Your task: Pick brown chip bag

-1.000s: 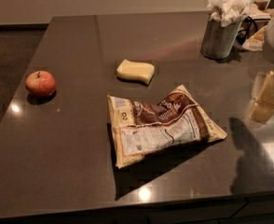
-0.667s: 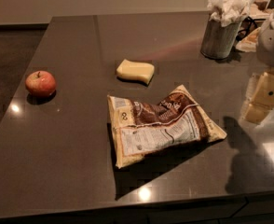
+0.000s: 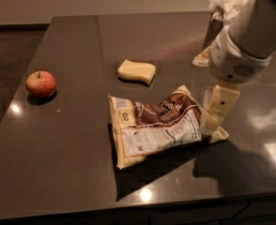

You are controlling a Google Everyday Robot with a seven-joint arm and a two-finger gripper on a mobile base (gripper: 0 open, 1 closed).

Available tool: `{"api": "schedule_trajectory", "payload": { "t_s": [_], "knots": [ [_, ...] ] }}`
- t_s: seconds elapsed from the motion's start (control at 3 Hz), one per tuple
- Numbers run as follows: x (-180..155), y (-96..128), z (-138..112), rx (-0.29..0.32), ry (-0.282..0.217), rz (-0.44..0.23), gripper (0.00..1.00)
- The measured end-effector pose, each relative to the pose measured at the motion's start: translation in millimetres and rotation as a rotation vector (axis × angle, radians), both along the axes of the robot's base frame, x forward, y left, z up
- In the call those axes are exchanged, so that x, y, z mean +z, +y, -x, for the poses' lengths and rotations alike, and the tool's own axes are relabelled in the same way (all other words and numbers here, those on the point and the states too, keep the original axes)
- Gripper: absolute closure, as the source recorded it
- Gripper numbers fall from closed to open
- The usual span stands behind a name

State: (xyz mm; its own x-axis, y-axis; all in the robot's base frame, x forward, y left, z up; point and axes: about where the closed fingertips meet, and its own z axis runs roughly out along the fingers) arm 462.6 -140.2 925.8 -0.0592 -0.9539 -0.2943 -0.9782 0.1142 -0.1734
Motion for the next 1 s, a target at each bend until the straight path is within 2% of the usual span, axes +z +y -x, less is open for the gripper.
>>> {"api": "schedule_trajectory", "payload": {
  "t_s": [0.33,0.67,1.0],
  "knots": [
    [-32,32,6,0.116,0.064,0.025,0.00],
    [-51,48,17,0.199,0.097,0.059,0.00],
    [-65,56,24,0.241,0.113,0.090,0.15]
  ]
}}
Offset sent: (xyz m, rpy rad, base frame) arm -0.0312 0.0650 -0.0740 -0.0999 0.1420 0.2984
